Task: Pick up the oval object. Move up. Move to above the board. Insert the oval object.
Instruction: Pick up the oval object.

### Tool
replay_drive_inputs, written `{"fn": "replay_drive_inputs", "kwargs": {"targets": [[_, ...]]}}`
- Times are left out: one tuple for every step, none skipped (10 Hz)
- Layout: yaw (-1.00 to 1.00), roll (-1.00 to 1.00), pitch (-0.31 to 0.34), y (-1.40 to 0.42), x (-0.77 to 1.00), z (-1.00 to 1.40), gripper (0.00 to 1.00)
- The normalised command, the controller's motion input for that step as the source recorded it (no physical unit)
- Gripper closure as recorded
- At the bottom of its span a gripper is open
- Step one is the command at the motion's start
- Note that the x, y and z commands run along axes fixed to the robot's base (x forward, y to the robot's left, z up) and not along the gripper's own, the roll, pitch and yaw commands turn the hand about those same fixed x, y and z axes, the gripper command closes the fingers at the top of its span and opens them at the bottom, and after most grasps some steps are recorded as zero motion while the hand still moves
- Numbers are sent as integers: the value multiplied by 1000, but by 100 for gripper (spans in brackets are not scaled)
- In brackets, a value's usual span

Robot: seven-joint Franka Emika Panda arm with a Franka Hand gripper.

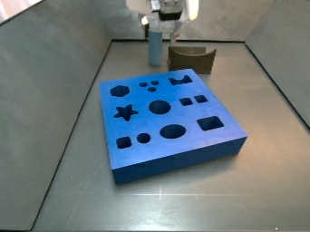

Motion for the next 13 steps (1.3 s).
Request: {"fn": "replay_drive_inputs", "kwargs": {"targets": [[0, 0, 0, 0, 0, 0, 100], [0, 0, 0, 0, 0, 0, 100], [0, 0, 0, 0, 0, 0, 100], [0, 0, 0, 0, 0, 0, 100], [0, 0, 0, 0, 0, 0, 100], [0, 0, 0, 0, 0, 0, 100], [0, 0, 0, 0, 0, 0, 100], [0, 0, 0, 0, 0, 0, 100], [0, 0, 0, 0, 0, 0, 100], [0, 0, 0, 0, 0, 0, 100], [0, 0, 0, 0, 0, 0, 100], [0, 0, 0, 0, 0, 0, 100], [0, 0, 0, 0, 0, 0, 100]]}}
